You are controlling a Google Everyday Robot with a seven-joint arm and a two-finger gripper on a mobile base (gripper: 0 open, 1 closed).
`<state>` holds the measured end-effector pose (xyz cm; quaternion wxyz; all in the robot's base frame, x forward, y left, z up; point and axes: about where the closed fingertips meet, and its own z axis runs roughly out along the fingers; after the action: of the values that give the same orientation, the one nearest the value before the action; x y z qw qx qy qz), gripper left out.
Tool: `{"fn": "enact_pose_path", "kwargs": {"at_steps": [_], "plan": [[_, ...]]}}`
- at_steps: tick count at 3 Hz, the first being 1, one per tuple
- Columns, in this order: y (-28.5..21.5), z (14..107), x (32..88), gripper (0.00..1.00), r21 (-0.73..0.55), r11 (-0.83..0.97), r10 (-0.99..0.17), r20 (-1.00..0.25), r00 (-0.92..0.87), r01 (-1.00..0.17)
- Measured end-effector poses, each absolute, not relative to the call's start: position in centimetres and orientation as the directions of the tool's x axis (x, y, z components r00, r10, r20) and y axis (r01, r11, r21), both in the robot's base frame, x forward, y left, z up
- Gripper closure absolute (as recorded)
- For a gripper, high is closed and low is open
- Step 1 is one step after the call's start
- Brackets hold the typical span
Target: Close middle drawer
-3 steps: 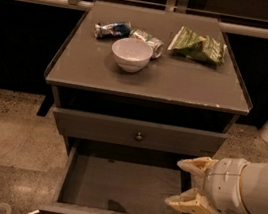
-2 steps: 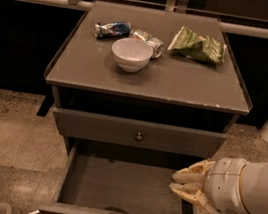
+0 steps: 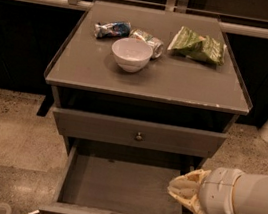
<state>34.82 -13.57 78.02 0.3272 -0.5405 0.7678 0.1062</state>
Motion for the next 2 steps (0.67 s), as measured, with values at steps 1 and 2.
{"fn": "enact_pose_path", "kwargs": {"at_steps": [1,2], "plan": [[-13.3,74.1,34.4,1.0,-0.168,0.453,-0.725,-0.641,-0.252,-0.875],[-13.5,69.7,33.5,1.0,-0.124,0.51,-0.684,-0.659,-0.313,-0.851]]}}
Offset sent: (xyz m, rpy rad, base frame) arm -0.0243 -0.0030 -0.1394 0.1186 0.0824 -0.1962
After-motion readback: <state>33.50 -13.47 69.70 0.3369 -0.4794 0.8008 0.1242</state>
